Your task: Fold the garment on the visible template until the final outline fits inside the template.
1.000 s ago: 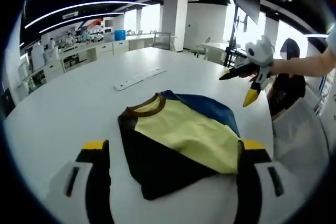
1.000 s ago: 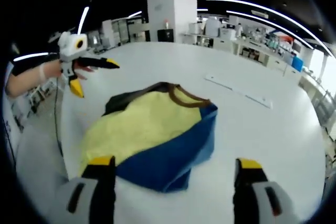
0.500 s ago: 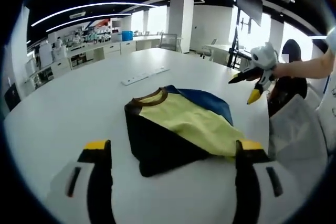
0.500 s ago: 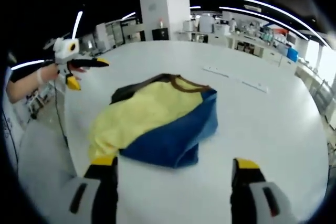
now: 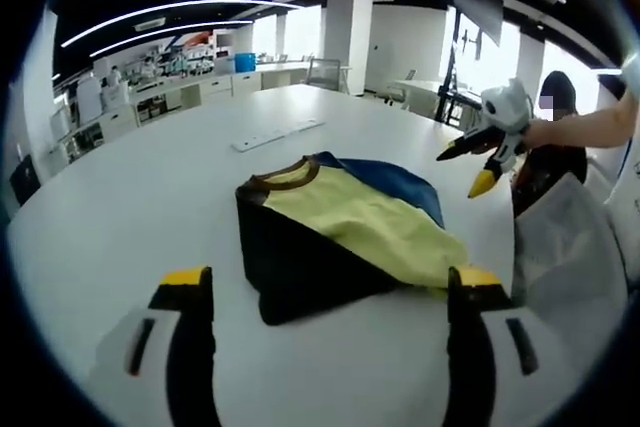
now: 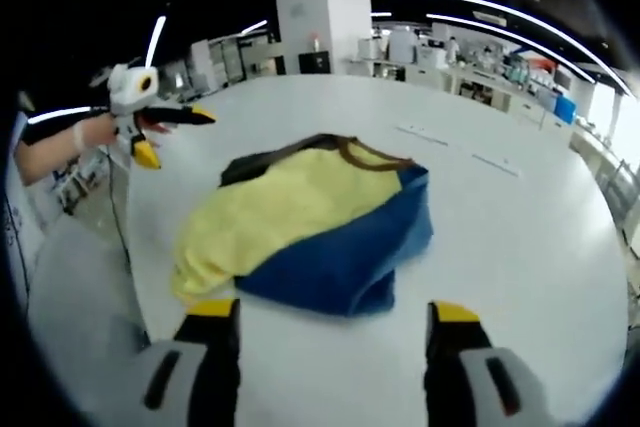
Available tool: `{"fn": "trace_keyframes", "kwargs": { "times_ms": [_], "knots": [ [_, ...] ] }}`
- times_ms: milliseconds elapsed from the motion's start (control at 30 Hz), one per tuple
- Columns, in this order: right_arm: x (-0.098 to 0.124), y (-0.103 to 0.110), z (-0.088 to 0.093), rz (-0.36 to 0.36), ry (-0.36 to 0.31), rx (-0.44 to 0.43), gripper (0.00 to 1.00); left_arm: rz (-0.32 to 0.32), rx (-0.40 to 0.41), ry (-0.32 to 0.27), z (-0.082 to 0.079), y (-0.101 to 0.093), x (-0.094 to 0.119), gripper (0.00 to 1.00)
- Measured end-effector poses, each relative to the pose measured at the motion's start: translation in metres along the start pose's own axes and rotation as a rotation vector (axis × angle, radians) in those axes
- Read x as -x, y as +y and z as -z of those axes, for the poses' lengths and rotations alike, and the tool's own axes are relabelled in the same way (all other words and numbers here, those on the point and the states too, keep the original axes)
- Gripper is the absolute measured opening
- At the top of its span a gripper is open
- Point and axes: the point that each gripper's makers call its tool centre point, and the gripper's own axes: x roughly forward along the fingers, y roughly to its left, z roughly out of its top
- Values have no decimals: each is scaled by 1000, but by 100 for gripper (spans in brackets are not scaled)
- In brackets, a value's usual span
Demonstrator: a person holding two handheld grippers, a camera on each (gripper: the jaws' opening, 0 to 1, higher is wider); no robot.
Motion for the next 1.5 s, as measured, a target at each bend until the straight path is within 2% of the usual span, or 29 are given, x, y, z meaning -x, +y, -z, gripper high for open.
{"fn": "trace_keyframes", "kwargs": {
  "times_ms": [67,200,433,667,767,900,967,1100,1200,1267,1333,1500],
  "knots": [
    [1,4,-6,7,-35,62,66,-1,-4,12,4,-1,-1,95],
    [-2,6,-9,-10,-42,98,56,3,6,15,8,-2,-2,95],
    [-14,12,3,-32,16,199,44,1,24,13,12,-3,-2,94],
    [-28,38,9,-67,45,432,30,-6,46,17,19,-1,1,93],
    [-37,47,15,-63,64,522,26,-11,49,26,25,-1,2,93],
    [-41,52,15,-52,66,552,23,-8,61,28,29,-6,5,93],
    [-45,48,15,-20,70,610,20,-9,67,29,30,-9,6,92],
    [-51,48,22,-19,92,681,16,-10,78,32,34,-9,8,92],
    [-53,42,23,12,114,765,7,-12,85,33,36,-9,8,92],
    [-52,44,22,12,108,745,2,-13,89,31,36,-9,9,92],
    [-52,44,21,16,109,710,1,-14,88,34,36,-10,9,92],
    [-53,43,17,19,91,687,0,-10,90,35,36,-11,8,92]
  ]
}}
